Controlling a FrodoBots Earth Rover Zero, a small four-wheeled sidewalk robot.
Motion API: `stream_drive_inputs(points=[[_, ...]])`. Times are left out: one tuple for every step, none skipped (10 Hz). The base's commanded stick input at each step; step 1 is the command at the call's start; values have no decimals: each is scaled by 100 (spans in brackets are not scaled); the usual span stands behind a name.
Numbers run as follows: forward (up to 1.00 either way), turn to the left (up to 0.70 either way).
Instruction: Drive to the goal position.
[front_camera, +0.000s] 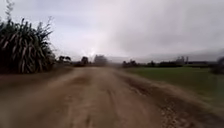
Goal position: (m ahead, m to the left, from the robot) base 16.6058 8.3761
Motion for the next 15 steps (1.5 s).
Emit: stream_drive_inputs(points=[[85, 0], [85, 0], [85, 0], [85, 0], [85, 0], [85, 0], [85, 0], [85, 0], [85, 0], [85, 0], [85, 0], [85, 0], [85, 0], [85, 0], [85, 0]])
